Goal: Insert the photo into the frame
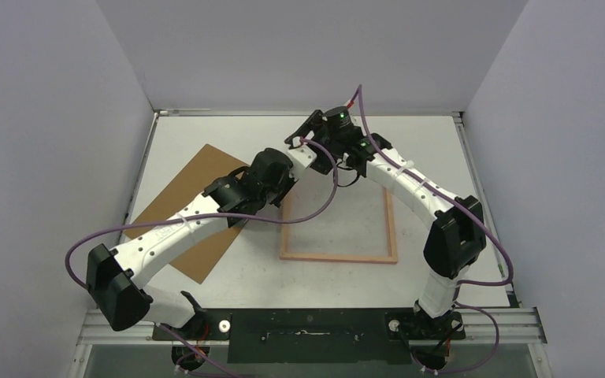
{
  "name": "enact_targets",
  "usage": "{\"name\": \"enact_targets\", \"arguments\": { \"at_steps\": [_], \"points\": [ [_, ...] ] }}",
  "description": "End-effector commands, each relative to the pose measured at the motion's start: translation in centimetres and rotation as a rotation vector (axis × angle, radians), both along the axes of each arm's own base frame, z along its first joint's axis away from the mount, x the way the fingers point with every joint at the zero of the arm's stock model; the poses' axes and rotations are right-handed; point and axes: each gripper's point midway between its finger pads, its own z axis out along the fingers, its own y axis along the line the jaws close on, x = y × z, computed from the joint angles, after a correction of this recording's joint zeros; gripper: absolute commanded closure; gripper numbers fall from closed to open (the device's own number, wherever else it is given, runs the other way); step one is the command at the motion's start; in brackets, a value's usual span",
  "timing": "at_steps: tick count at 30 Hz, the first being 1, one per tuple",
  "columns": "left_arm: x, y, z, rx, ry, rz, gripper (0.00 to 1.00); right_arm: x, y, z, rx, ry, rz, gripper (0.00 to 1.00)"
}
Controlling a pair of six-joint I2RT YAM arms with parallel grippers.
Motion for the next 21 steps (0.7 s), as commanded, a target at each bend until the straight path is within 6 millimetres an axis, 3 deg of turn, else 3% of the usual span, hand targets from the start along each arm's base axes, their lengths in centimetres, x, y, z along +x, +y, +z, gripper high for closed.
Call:
{"name": "enact_targets", "arguments": {
  "at_steps": [1, 6, 11, 15, 18, 21],
  "points": [
    [0.4, 0.2, 5.3, -0.11, -0.081, 0.001, 1.0, 2.8, -1.7, 9.2, 0.156, -0.29, -0.022, 0.12],
    [1.2, 0.4, 7.0, -0.193, -0.049, 0.022, 1.0, 3.5, -5.8, 15.2, 0.195, -0.506, -0.08, 0.04],
    [2.2, 0.1, 9.8, -0.283, -0.05, 0.053, 1.0, 2.9, -11.1, 17.9, 0.137, -0.64, -0.173, 0.02],
    [2.6, -1.0, 13.5, -0.442, -0.054, 0.057, 1.0, 2.2, -15.2, 17.2, 0.027, -0.665, -0.242, 0.02],
    [2.9, -1.7, 16.2, -0.578, -0.048, 0.066, 1.0, 1.6, -17.3, 15.1, -0.027, -0.625, -0.262, 0.01],
    [3.7, -1.5, 18.1, -0.745, -0.003, 0.126, 1.0, 1.3, -18.2, 12.6, -0.015, -0.584, -0.248, 0.0]
  ]
}}
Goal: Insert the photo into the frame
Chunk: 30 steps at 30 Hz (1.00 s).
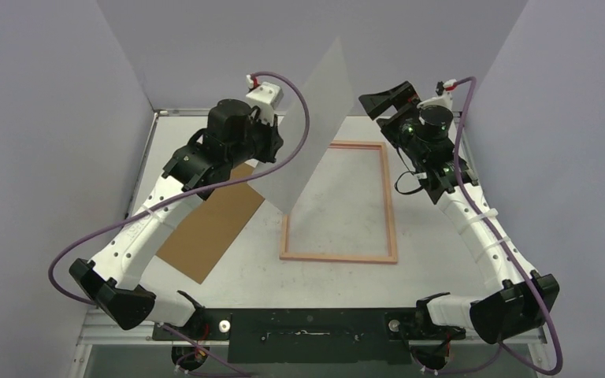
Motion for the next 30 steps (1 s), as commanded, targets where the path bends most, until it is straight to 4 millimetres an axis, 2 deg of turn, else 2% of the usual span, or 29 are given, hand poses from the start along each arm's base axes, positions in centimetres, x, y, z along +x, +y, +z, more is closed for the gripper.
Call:
{"name": "enact_targets", "arguments": {
  "at_steps": [1, 3, 5, 8, 10, 13, 16, 19, 22, 26, 30],
  "points": [
    [1.2, -0.9, 5.3, -0.351, 0.043, 0.036, 1.0, -0.1, -1.6, -3.8, -0.023, 0.043, 0.004, 0.0],
    [2.2, -0.7, 5.3, -0.491, 0.131, 0.057, 1.0, -0.3, -2.1, -5.8, 0.005, 0.082, -0.001, 0.0],
    [3.2, -1.0, 4.1, -0.608, 0.248, 0.053, 1.0, -0.6, -2.7, -6.7, 0.01, 0.095, -0.016, 0.0],
    [4.4, -0.7, -0.3, -0.699, 0.44, 0.128, 1.0, -0.9, -3.4, -8.3, 0.002, 0.135, -0.03, 0.0],
    [4.9, 0.2, -3.5, -0.767, 0.549, 0.221, 1.0, -1.0, -3.6, -9.3, 0.004, 0.163, -0.029, 0.0],
    [4.7, 1.0, -8.6, -0.822, 0.696, 0.286, 1.0, -1.4, -4.1, -10.7, 0.003, 0.203, -0.035, 0.0],
    [3.9, 1.9, -12.7, -0.81, 0.763, 0.332, 1.0, -2.0, -4.1, -11.9, -0.006, 0.229, -0.03, 0.0],
    [3.2, 3.1, -15.0, -0.82, 0.813, 0.354, 1.0, -2.5, -3.9, -13.5, -0.019, 0.275, -0.005, 0.0],
    [2.5, 4.3, -17.1, -0.811, 0.852, 0.384, 1.0, -3.2, -3.3, -16.1, -0.05, 0.353, 0.046, 0.0],
    [1.5, 4.6, -19.8, -0.783, 0.914, 0.409, 1.0, -4.4, -3.3, -19.6, -0.131, 0.462, 0.088, 0.03],
    [1.8, 4.4, -21.1, -0.802, 0.913, 0.406, 1.0, -4.9, -3.9, -21.2, -0.195, 0.509, 0.088, 0.07]
  ]
}}
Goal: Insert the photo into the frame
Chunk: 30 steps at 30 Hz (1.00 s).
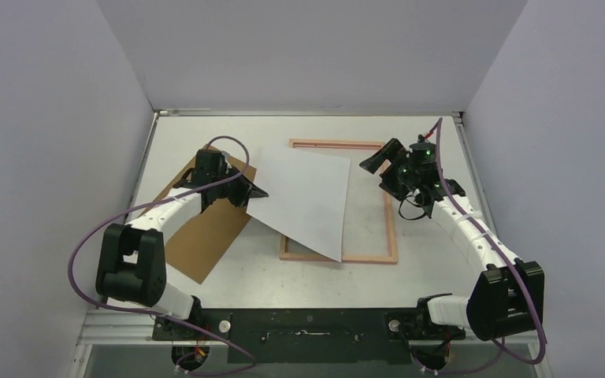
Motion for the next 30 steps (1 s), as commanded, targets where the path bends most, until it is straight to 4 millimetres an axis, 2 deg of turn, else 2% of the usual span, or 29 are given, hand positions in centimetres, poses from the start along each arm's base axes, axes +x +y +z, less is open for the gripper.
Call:
{"name": "enact_targets", "arguments": {
  "at_steps": [1, 4, 8, 12, 17, 20, 25, 29, 30],
  "points": [
    [1.4, -1.1, 1.1, -0.067, -0.089, -0.014, 1.0, -0.9, -1.0, -2.0, -0.101, 0.055, 0.032, 0.07],
    [2.4, -2.2, 1.7, -0.08, -0.144, -0.026, 1.0, -1.0, -3.2, -2.9, -0.224, 0.081, -0.025, 0.08],
    [3.5, -4.9, 2.5, -0.077, -0.226, -0.047, 1.0, -1.7, -9.1, -4.9, -0.51, 0.169, -0.178, 0.06],
    [4.1, -7.2, 1.8, -0.109, -0.247, -0.006, 1.0, -2.3, -11.8, -7.4, -0.579, 0.275, -0.22, 0.05],
    [5.5, -8.1, 2.0, -0.144, -0.284, 0.048, 1.0, -2.8, -12.9, -10.2, -0.505, 0.368, -0.256, 0.07],
    [5.5, -9.1, 2.3, -0.143, -0.303, 0.054, 1.0, -3.1, -13.6, -11.5, -0.471, 0.413, -0.285, 0.1],
    [4.8, -11.1, 1.3, -0.145, -0.288, 0.009, 1.0, -3.6, -13.4, -13.5, -0.424, 0.462, -0.281, 0.21],
    [3.9, -12.3, 0.4, -0.128, -0.285, -0.024, 1.0, -3.8, -12.3, -14.6, -0.366, 0.475, -0.257, 0.34],
    [3.7, -12.6, 0.3, -0.122, -0.287, -0.034, 1.0, -3.8, -12.7, -14.8, -0.354, 0.485, -0.267, 0.36]
  ]
}}
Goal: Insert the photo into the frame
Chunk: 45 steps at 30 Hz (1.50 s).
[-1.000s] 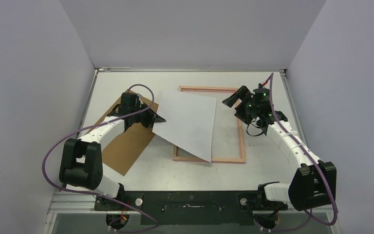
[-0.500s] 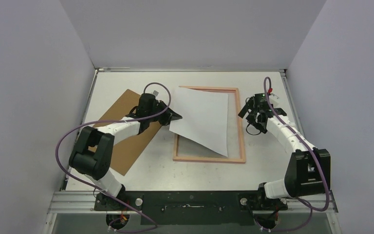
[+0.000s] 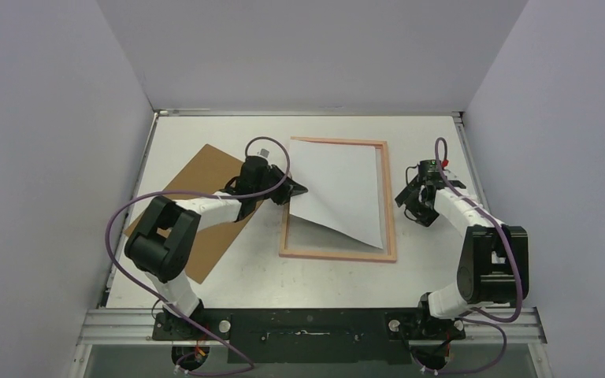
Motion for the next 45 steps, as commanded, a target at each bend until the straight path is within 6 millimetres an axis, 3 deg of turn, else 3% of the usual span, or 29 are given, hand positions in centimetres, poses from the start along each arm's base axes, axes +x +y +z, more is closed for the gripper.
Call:
{"name": "enact_targets", "arguments": {
  "at_steps": [1, 15, 24, 28, 33, 39, 45],
  "points": [
    [0.9, -1.8, 1.8, -0.011, -0.102, -0.018, 1.0, 0.7, 0.1, -0.6, 0.062, -0.014, -0.028, 0.38],
    [0.5, -2.9, 0.0, 0.082, -0.128, -0.06, 1.0, -0.1, 0.6, -1.9, 0.102, 0.018, -0.011, 0.38],
    [1.1, -3.1, 0.1, 0.11, -0.163, -0.052, 1.0, -0.4, 0.7, -2.1, 0.103, 0.023, -0.001, 0.37],
    [0.3, -3.4, 0.3, 0.137, -0.16, -0.079, 0.74, -0.4, 0.7, -2.1, 0.103, 0.022, 0.001, 0.36],
    [-0.6, -1.6, 0.4, 0.277, -0.098, -0.045, 0.56, -0.3, 0.6, -1.8, 0.1, 0.023, 0.001, 0.35],
    [-1.0, 0.0, 1.4, 0.426, -0.067, -0.064, 0.43, -0.4, 0.1, -1.1, 0.063, 0.02, 0.005, 0.34],
    [-1.4, 2.1, 2.6, 0.553, -0.075, -0.067, 0.39, 0.1, -0.7, 0.3, 0.019, 0.002, 0.009, 0.32]
  ]
}}
